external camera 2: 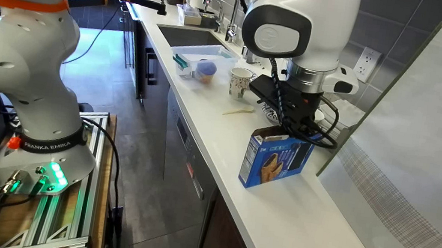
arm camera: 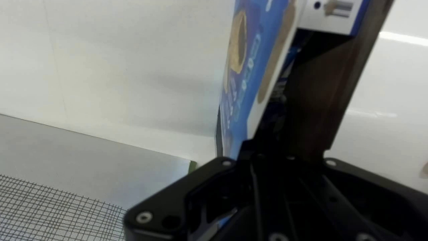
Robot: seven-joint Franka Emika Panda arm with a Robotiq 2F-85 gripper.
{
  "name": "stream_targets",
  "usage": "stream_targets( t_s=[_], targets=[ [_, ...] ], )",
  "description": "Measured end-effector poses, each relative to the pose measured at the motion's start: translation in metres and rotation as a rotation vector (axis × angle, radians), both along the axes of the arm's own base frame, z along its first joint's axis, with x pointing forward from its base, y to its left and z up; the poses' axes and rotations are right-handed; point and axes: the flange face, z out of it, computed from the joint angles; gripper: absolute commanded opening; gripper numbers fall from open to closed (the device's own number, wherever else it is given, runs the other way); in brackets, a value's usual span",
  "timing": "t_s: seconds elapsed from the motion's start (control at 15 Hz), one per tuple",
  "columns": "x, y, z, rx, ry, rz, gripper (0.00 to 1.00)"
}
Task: Remove one sachet from the blue box
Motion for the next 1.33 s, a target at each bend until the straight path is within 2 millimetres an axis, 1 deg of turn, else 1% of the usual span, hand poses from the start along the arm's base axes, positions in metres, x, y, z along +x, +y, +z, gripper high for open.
stream_targets(
  t_s=[0.2, 0.27, 0.53, 0.6, 0.67, 0.73, 0.8, 0.87, 0.93, 1.07, 1.2, 1.27, 1.33],
  targets=[
    [0.000, -0.001, 0.000, 0.001, 0.001, -0.003, 0.51],
    [-0.001, -0.001, 0.000, 0.001, 0.002, -0.004, 0.60],
    [-0.001, -0.001, -0.001, 0.002, 0.004, -0.004, 0.88],
    [-0.001, -0.001, -0.001, 0.002, 0.004, -0.004, 0.96],
    [-0.001, -0.001, -0.001, 0.002, 0.004, -0.004, 0.99],
    [-0.001, -0.001, -0.001, 0.001, 0.004, -0.004, 0.96],
    [-0.001, -0.001, 0.000, 0.001, 0.003, -0.004, 0.90],
    [-0.001, -0.001, 0.000, 0.001, 0.002, -0.004, 0.82],
    [-0.001, -0.001, 0.000, 0.001, 0.003, -0.004, 0.70],
    [-0.001, -0.001, 0.001, 0.000, -0.001, -0.004, 0.55],
    [-0.001, -0.001, 0.007, -0.001, -0.010, -0.004, 0.52],
    [-0.001, -0.001, 0.008, -0.001, -0.013, -0.004, 0.47],
    [-0.001, -0.001, 0.010, -0.001, -0.016, -0.004, 0.50]
  ],
)
